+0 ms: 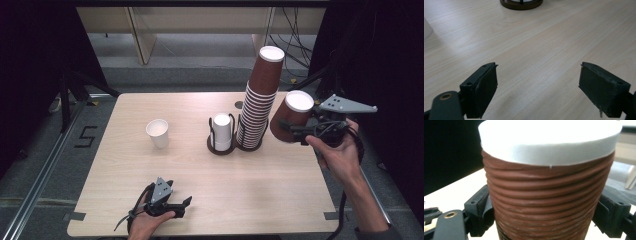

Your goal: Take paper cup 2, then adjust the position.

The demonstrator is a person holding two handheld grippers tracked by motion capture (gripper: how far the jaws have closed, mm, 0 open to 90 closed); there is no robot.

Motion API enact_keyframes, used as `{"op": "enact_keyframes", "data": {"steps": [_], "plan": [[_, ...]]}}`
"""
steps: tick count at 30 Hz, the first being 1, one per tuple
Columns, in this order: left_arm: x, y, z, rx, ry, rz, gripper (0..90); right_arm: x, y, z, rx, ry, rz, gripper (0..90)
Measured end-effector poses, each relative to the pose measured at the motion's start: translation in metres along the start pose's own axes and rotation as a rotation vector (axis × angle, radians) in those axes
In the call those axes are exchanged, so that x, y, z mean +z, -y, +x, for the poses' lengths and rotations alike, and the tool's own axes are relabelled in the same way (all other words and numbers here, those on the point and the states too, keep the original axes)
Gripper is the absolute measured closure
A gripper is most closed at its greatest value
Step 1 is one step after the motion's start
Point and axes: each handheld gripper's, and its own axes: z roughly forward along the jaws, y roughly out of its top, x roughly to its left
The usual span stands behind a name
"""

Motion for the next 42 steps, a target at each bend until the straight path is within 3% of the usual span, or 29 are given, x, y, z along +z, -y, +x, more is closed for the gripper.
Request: {"op": "enact_keyframes", "data": {"steps": [4, 6, 7, 11, 16, 20, 22, 31, 34, 36, 37, 42], "plan": [[0.001, 0.002, 0.001, -0.003, 0.004, -0.007, 14.6, 0.008, 0.017, 0.009, -0.002, -0.004, 0.013, 17.2], [0.002, 0.002, 0.000, -0.009, 0.010, -0.020, 14.6, 0.015, 0.026, 0.012, -0.017, -0.031, 0.016, 17.2], [0.003, 0.002, -0.001, -0.005, 0.010, -0.021, 14.7, 0.017, 0.031, 0.016, 0.004, -0.048, 0.026, 17.2], [0.004, 0.003, -0.001, 0.015, 0.020, -0.024, 14.7, 0.033, 0.053, 0.029, -0.023, -0.062, 0.029, 17.2], [0.003, 0.001, -0.001, 0.018, 0.026, -0.034, 14.7, 0.054, 0.081, 0.042, 0.002, -0.121, 0.075, 17.2], [0.002, 0.002, 0.000, 0.022, 0.015, -0.025, 14.7, 0.067, 0.103, 0.049, -0.016, -0.178, 0.119, 17.2], [0.002, 0.001, 0.000, 0.017, 0.015, -0.030, 14.6, 0.069, 0.108, 0.053, 0.002, -0.184, 0.137, 17.1], [-0.002, 0.000, -0.002, 0.030, 0.034, -0.070, 14.6, 0.081, 0.119, 0.065, -0.014, -0.219, 0.156, 17.1], [0.000, -0.001, -0.008, 0.041, 0.061, -0.098, 14.6, 0.088, 0.121, 0.074, -0.019, -0.259, 0.149, 17.0], [0.000, -0.002, -0.010, 0.050, 0.063, -0.093, 14.6, 0.089, 0.121, 0.075, -0.025, -0.249, 0.156, 17.0], [0.003, -0.003, -0.013, 0.042, 0.080, -0.114, 14.6, 0.091, 0.122, 0.078, -0.026, -0.261, 0.156, 17.1], [0.009, -0.009, -0.025, 0.085, 0.127, -0.120, 14.5, 0.102, 0.123, 0.088, -0.035, -0.299, 0.147, 17.0]]}}
